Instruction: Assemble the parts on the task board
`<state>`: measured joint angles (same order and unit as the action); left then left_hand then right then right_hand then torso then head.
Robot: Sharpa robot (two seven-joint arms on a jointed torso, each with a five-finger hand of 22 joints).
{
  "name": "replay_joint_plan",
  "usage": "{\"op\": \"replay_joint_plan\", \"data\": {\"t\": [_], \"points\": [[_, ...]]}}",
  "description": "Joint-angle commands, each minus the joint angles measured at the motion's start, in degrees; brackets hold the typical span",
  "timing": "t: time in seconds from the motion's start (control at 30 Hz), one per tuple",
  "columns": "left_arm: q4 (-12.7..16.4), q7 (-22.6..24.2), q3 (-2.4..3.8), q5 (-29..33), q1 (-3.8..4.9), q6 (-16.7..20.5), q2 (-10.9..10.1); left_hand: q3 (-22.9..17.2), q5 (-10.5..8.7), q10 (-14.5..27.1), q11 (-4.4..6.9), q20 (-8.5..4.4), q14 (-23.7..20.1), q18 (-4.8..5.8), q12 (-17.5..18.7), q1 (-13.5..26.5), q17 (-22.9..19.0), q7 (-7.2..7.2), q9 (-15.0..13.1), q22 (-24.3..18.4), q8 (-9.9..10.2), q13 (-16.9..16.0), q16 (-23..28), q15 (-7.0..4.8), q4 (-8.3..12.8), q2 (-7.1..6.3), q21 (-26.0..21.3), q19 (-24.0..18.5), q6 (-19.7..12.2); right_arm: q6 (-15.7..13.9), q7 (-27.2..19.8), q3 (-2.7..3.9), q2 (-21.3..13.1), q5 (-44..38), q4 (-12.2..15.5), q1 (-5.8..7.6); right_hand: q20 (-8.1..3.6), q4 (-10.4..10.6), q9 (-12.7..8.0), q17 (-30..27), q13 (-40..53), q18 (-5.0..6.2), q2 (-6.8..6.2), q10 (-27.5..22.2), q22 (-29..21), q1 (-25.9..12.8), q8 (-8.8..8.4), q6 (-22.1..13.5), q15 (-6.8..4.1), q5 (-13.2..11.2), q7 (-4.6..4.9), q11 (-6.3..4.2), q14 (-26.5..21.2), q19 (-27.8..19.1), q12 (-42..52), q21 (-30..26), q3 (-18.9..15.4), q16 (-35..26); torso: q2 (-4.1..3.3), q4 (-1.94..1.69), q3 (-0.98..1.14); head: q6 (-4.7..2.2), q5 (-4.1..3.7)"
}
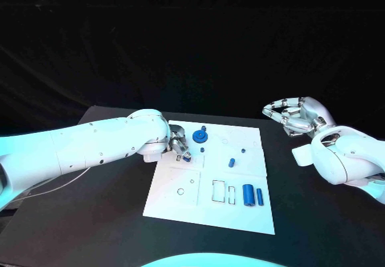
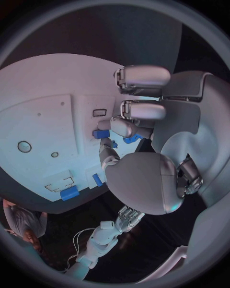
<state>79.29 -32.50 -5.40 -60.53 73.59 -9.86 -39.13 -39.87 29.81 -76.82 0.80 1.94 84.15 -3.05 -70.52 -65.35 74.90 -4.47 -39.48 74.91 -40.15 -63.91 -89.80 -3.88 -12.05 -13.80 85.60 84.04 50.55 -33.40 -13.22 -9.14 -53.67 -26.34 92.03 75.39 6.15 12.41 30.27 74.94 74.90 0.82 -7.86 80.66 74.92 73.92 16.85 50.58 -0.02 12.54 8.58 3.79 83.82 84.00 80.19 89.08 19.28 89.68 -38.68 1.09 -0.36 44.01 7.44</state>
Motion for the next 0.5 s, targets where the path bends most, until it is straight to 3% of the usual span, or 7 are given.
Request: {"op": "replay_joint_plan", "data": {"t": [0.03, 0.5], "points": [[0.1, 0.1, 0.00, -0.6, -0.07, -1.2, 0.3, -11.7, 0.26, -0.4, 0.03, -0.56, 5.8, 0.90, -0.4, -0.1, 15.1, 0.80, 0.0, 5.4, -0.3, -0.1, -0.2, -0.34, 12.1, 0.59, 0.3, 1.0, 1.1, 0.5, -0.5, 0.00, 0.0, -0.1, 0.0, -0.04, -0.21, 0.4, 0.1, 13.4, 4.5, -0.45, -0.03, 0.0, 14.3, 0.0, 0.27, -0.6, -0.11, 0.3, -0.02, 0.09, 5.8, 5.2, 0.0, -0.4, 0.1, -0.2, -0.02, 0.01, 0.00, -0.03, -0.08], [-0.2, 0.0, -0.01, -0.7, -0.51, -1.6, 0.9, -11.4, 0.40, -0.6, 0.06, -0.57, 5.8, 0.91, -0.6, 0.3, 15.1, 0.86, -0.3, 5.5, -0.4, -0.3, -0.2, -0.35, 12.0, 0.43, 0.4, 1.1, 1.3, 0.6, -0.5, 0.00, 0.0, -0.1, 0.1, -0.05, -0.21, 0.4, 0.1, 13.4, 4.6, -0.46, 0.00, 0.0, 14.3, -0.1, 0.31, -0.5, -0.11, 0.3, -0.03, 0.09, 5.8, 5.2, 0.0, -0.4, 0.1, -0.2, -0.02, 0.02, 0.06, 0.55, -0.06]]}}
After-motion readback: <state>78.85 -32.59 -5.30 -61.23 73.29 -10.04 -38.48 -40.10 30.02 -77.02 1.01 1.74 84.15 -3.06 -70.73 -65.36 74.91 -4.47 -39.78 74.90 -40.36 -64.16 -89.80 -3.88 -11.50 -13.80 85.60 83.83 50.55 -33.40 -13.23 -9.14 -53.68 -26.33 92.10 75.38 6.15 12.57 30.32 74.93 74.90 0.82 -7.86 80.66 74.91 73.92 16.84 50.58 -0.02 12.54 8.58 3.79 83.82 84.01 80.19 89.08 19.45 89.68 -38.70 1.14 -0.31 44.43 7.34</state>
